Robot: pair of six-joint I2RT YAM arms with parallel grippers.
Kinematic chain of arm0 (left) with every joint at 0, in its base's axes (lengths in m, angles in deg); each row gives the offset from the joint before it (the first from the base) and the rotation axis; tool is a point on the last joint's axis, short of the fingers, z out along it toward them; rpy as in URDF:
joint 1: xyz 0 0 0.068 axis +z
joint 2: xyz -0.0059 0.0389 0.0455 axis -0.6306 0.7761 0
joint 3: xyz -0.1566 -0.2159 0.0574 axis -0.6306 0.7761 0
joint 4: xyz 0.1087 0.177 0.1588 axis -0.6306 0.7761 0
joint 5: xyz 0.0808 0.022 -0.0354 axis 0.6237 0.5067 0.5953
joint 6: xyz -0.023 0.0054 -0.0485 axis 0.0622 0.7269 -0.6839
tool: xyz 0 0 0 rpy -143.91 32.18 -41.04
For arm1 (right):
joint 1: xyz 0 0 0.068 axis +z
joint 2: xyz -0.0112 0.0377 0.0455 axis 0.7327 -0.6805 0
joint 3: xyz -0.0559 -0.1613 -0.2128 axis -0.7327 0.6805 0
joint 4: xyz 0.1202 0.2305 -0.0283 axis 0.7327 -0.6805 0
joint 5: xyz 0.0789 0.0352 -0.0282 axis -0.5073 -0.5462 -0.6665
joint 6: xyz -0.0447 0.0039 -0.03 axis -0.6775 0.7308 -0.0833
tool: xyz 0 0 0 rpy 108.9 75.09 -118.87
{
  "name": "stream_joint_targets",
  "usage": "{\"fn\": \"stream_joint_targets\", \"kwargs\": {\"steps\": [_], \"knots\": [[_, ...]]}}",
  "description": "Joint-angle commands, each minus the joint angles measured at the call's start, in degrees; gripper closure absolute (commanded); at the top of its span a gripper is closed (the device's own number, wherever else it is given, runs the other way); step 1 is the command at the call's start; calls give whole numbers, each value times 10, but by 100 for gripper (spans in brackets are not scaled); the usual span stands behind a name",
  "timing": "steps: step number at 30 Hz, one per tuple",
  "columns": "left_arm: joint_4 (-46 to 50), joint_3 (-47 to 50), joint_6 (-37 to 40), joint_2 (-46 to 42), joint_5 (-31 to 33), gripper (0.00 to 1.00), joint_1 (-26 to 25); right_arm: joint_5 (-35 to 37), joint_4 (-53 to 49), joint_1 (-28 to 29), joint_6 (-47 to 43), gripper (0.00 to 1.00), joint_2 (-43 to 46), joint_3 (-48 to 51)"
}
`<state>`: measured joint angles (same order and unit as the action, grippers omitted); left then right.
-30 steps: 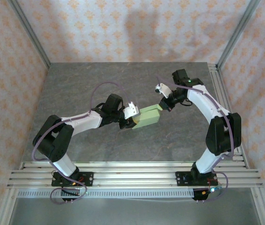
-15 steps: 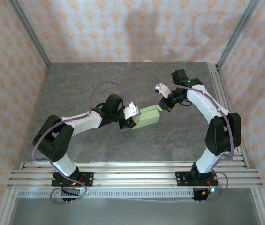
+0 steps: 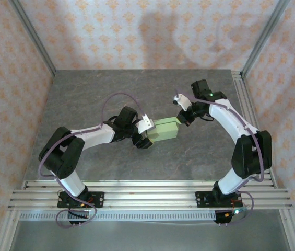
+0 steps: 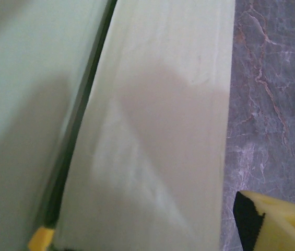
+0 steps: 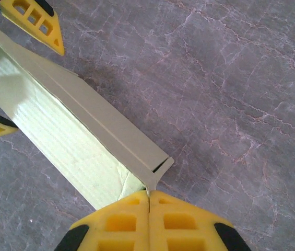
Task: Fold the paper box
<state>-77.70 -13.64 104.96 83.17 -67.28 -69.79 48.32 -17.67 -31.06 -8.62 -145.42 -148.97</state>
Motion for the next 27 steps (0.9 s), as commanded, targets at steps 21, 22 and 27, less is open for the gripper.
{"fn": "stream_joint_targets", "kwargs": {"steps": [21, 22, 27], "knots": [[-12, 76, -242, -233, 245, 0, -55, 111, 110, 24, 106, 100, 79, 72], [-1, 65, -263, -233, 252, 0, -57, 115, 117, 24, 108, 100, 83, 78], [46, 15, -323, -181, 271, 0, -61, 129, 157, 24, 116, 100, 95, 101]]}}
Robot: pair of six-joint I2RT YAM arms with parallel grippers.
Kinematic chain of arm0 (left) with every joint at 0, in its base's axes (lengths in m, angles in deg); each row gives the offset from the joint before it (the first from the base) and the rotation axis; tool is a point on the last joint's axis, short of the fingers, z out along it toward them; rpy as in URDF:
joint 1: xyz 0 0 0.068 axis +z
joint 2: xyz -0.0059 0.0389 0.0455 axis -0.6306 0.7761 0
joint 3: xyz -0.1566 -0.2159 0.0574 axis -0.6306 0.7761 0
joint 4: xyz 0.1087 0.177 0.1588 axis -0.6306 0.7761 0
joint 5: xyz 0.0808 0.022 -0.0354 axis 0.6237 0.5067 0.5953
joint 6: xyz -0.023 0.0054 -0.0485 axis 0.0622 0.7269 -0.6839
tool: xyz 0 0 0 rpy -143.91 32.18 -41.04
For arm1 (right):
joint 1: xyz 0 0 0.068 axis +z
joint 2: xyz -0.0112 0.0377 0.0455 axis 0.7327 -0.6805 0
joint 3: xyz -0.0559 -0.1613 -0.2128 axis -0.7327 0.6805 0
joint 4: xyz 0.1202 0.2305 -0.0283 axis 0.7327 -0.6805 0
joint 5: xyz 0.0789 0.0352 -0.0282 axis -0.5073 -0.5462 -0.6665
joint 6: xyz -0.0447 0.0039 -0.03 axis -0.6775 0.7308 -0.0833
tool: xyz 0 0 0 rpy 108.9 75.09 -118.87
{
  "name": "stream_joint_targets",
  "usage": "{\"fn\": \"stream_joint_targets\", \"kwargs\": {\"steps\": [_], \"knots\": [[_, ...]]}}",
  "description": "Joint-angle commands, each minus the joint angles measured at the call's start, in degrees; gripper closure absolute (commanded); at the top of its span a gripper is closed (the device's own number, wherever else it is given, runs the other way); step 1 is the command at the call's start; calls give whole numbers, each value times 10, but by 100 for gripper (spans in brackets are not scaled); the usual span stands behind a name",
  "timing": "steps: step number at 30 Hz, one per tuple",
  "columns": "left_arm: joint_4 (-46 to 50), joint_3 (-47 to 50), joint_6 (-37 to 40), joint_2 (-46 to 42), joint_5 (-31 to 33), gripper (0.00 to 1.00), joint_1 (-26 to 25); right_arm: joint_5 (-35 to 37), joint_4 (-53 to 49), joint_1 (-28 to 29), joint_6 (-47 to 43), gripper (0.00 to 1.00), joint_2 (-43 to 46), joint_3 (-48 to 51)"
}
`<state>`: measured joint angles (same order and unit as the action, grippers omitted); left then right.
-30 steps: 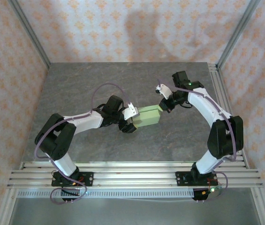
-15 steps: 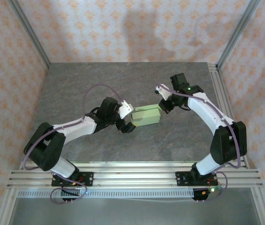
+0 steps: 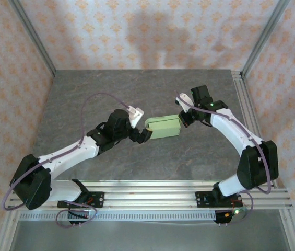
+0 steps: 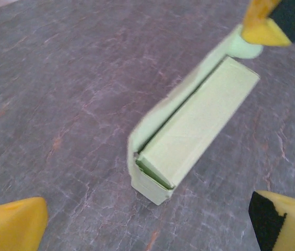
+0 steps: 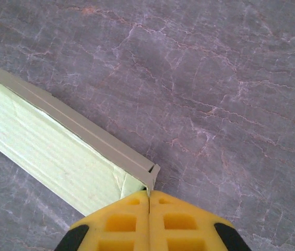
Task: Fold the paper box
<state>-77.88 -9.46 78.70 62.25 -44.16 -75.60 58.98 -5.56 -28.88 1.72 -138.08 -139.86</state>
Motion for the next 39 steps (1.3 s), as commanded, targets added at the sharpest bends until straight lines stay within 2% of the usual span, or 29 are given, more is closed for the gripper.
{"fn": "stream_joint_targets", "kwargs": {"steps": [1, 8, 13, 24, 31, 39], "knots": [[50, -34, -75, 42, 43, 0, -2, 24, 42, 2, 13, 100, 22, 13], [44, -92, -210, 120, 24, 10, -2, 27, 80, 3, 18, 100, 32, 39], [33, -113, -294, 151, 25, 23, -2, 26, 90, 2, 35, 100, 36, 45], [78, -147, -323, 208, 36, 49, -4, 20, 112, 2, 86, 100, 49, 61], [98, -164, -333, 233, 44, 56, -5, 46, 149, 3, 153, 100, 49, 83], [115, -186, -332, 243, 48, 57, -7, 58, 183, 3, 239, 100, 59, 106]]}}
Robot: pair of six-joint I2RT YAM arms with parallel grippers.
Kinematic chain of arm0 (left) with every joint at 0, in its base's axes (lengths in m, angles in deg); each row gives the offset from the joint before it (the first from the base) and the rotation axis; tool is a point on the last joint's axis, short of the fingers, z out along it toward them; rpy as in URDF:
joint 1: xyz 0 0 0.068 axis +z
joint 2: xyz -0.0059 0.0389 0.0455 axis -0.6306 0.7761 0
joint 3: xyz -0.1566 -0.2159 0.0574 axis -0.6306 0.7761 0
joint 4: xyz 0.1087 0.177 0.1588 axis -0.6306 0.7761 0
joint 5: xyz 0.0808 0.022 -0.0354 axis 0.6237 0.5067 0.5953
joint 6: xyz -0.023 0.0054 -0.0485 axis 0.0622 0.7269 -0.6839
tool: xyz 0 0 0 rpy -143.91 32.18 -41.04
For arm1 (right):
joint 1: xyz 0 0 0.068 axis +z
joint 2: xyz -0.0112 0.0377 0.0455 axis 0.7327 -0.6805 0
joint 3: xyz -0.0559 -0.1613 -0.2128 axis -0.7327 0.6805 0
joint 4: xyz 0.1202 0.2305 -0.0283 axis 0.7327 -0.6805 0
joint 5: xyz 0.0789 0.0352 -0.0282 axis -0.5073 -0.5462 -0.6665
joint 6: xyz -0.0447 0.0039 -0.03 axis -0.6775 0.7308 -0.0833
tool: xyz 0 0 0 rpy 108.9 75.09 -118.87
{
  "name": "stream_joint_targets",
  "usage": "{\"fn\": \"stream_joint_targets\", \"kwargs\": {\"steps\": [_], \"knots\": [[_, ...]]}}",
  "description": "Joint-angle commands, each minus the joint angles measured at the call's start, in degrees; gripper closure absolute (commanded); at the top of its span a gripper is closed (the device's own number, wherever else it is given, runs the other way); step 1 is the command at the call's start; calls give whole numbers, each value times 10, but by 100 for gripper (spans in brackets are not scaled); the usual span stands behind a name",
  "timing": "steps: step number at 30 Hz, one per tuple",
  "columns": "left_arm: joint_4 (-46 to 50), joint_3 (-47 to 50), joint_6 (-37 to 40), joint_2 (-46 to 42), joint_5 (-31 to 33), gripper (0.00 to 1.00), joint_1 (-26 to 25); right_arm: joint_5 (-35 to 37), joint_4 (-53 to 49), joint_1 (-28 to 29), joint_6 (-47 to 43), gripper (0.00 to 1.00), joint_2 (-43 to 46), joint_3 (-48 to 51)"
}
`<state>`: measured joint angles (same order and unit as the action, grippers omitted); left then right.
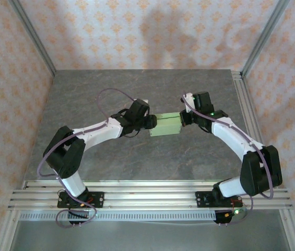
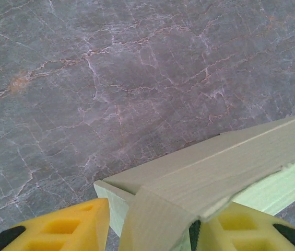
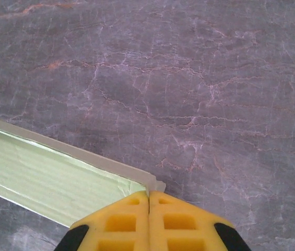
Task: Fold the paper box
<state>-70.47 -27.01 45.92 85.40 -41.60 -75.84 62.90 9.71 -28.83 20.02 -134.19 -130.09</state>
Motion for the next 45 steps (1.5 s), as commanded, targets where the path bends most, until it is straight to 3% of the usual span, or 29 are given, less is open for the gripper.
{"fn": "stream_joint_targets", "kwargs": {"steps": [1, 23, 45], "knots": [[40, -10, -4, 11, 21, 57, -5, 18, 29, 2, 73, 100, 22, 7], [62, -41, -5, 25, 19, 56, -12, 85, 97, 15, 196, 100, 59, 97], [64, -45, -8, -2, 10, 53, -12, 73, 200, 17, 181, 100, 83, 194]]}}
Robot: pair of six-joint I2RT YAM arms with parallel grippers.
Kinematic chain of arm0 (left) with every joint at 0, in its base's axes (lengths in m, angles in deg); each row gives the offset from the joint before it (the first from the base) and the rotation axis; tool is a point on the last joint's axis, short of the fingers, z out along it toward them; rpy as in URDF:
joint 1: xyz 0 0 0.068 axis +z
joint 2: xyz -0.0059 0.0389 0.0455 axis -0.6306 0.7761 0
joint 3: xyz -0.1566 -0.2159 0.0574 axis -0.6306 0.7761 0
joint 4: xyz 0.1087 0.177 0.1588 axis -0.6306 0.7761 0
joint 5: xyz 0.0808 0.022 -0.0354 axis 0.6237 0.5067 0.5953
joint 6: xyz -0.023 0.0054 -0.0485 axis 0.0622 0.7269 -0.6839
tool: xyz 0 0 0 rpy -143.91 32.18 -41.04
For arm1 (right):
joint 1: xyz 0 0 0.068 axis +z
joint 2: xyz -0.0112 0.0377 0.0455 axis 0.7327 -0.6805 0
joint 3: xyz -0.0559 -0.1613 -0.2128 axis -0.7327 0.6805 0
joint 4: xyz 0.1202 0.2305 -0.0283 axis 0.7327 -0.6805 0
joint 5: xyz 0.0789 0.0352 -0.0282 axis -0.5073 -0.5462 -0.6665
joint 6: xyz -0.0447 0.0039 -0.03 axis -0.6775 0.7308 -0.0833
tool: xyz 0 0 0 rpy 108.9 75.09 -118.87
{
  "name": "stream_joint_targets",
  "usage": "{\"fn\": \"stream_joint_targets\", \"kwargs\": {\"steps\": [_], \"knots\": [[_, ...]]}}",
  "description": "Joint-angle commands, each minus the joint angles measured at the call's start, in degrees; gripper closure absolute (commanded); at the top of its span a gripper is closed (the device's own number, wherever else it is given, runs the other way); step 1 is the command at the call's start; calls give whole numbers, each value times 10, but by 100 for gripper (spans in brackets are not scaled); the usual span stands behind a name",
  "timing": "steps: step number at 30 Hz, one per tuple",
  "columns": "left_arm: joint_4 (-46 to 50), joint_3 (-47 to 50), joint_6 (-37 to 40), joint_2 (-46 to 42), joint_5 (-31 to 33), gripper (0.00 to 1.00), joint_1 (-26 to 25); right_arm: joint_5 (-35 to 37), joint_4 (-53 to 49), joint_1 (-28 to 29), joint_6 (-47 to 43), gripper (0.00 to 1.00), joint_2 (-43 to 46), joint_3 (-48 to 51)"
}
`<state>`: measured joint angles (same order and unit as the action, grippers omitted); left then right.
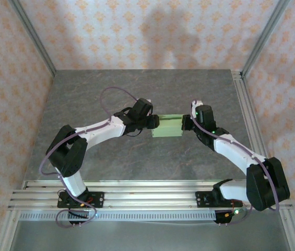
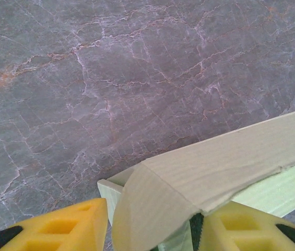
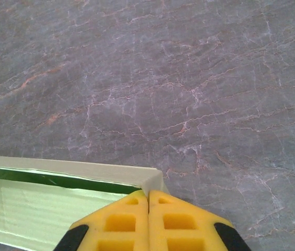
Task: Fold the paper box
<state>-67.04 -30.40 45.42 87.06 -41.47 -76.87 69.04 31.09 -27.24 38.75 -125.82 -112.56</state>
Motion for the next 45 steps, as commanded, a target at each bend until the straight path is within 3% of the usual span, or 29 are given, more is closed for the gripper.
{"fn": "stream_joint_targets", "kwargs": {"steps": [1, 9, 17, 27, 32, 45], "knots": [[31, -10, -3, -21, 7, 51, -2, 13, -12, 1, -8, 100, 1, 20], [50, -14, -1, -54, 0, 28, -2, 21, 17, 2, -17, 100, 8, 37], [87, -24, 9, -89, 9, 19, -3, 30, 31, 6, -16, 100, 8, 44], [281, -156, 175, -36, 40, 45, -3, 25, 21, 7, -24, 100, 11, 37], [333, -215, 223, 2, 37, 48, -1, 21, 17, 8, -27, 100, 12, 35], [362, -274, 243, 62, 16, 57, 2, 18, 10, 8, -27, 100, 21, 36]]}}
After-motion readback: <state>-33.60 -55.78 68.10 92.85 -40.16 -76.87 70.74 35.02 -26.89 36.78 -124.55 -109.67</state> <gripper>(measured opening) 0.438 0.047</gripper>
